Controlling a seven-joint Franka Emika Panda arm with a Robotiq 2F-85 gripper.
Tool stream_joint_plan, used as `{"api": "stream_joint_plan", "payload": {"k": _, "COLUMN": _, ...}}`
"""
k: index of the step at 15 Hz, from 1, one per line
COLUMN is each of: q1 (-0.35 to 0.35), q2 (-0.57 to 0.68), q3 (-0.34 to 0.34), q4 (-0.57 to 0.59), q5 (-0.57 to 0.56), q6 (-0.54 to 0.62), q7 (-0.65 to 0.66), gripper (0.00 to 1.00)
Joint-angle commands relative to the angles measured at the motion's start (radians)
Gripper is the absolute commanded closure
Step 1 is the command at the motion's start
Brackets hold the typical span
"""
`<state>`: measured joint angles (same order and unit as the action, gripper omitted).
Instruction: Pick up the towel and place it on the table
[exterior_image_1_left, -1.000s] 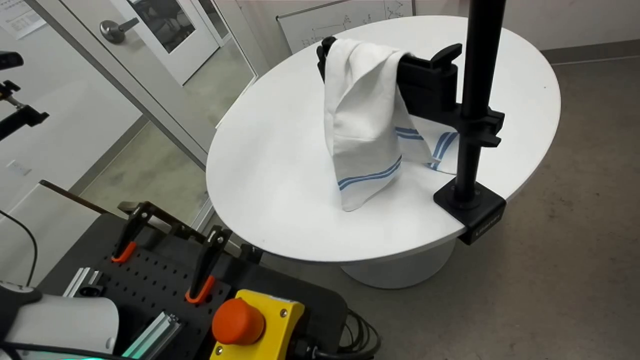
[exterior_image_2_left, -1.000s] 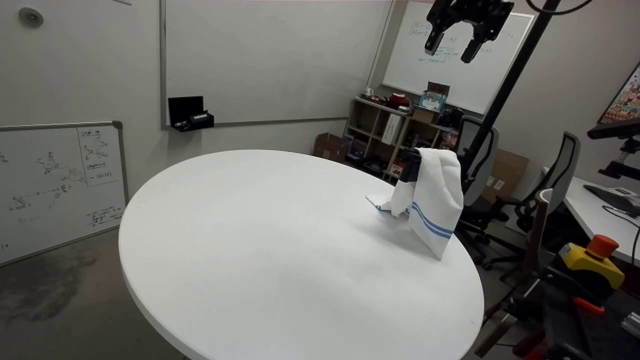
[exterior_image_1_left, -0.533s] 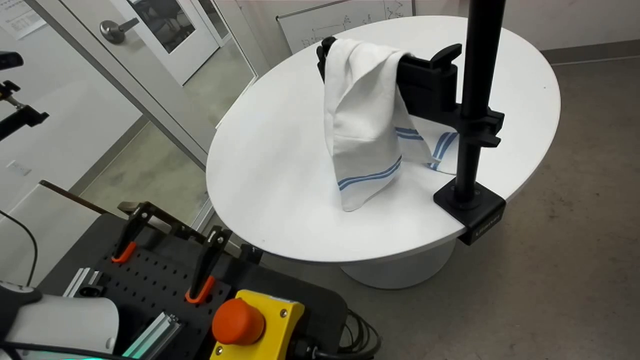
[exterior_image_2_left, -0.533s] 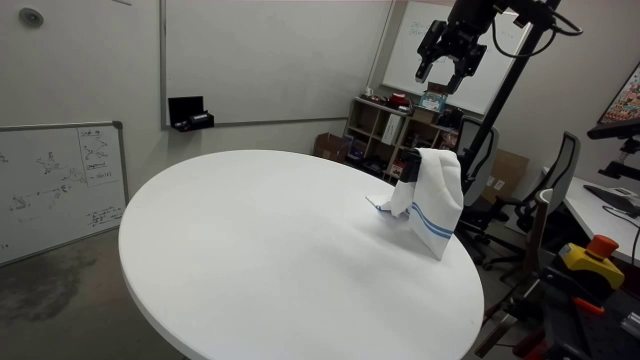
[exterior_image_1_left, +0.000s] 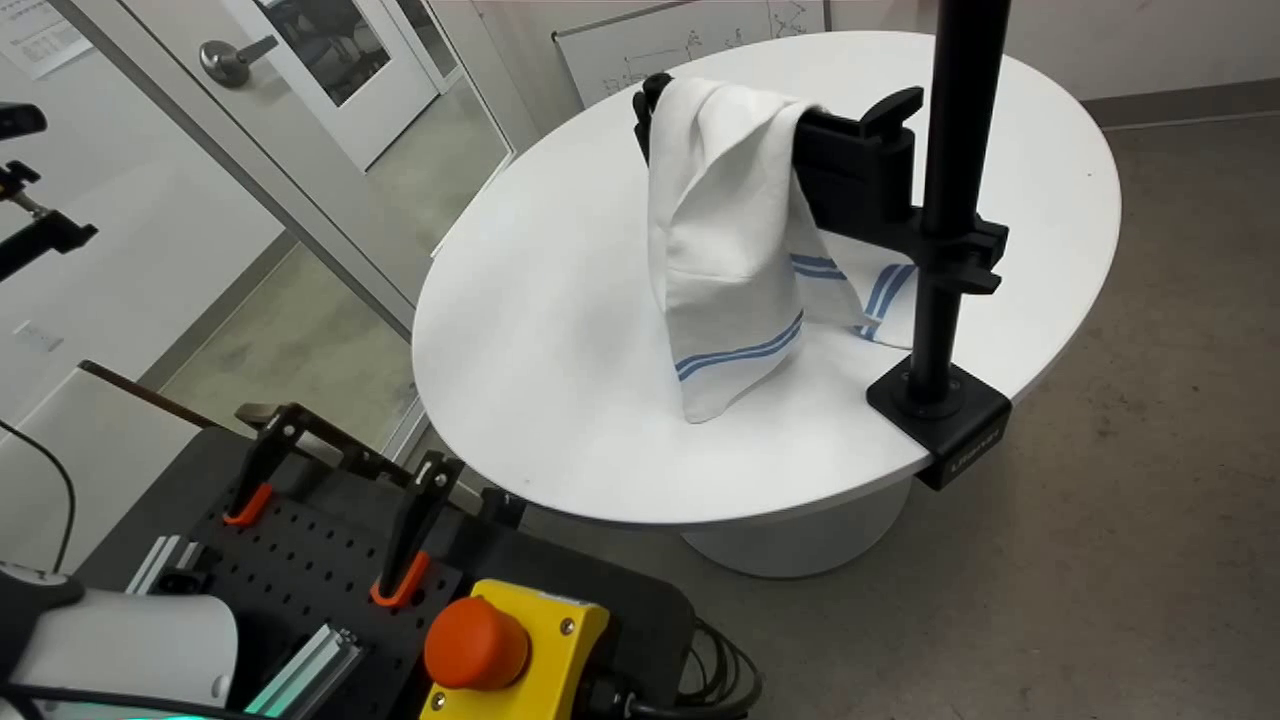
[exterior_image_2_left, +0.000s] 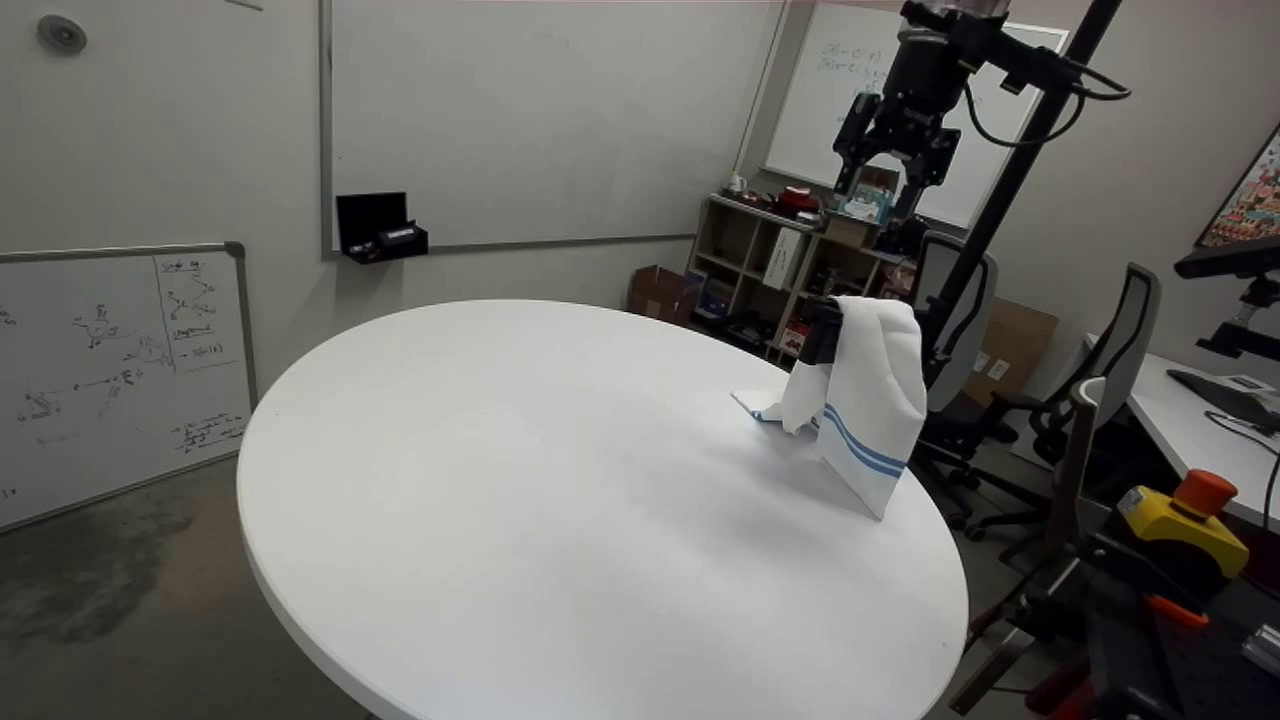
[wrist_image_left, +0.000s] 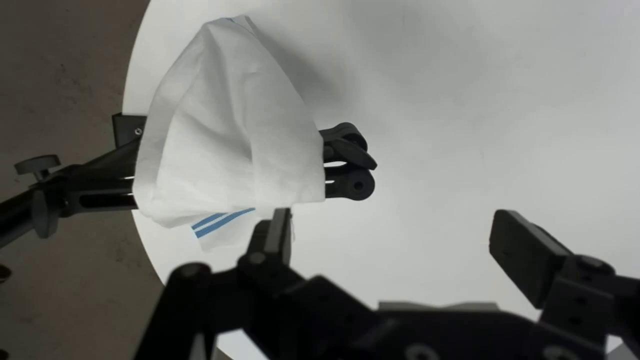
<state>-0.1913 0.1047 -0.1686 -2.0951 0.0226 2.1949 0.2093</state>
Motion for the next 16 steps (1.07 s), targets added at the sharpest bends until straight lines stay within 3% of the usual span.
{"api": "stream_joint_plan", "payload": {"k": 1, "q1": -0.005, "q2": 0.052, "q3": -0.018, "q4": 0.050, "q5": -0.019, "q6": -0.028, "q7": -0.044, "gripper": 0.00}}
{"api": "stream_joint_plan", "payload": {"k": 8, "q1": 0.002, "q2": 0.114, "q3": -0.038, "q4": 0.052, "q5": -0.169, "q6": 0.003, "q7": -0.045, "gripper": 0.00}}
{"api": "stream_joint_plan", "payload": {"k": 16, "q1": 0.007, "q2": 0.155, "q3": -0.038, "q4": 0.029, "q5": -0.186, "q6": 0.080, "q7": -0.041, "gripper": 0.00}}
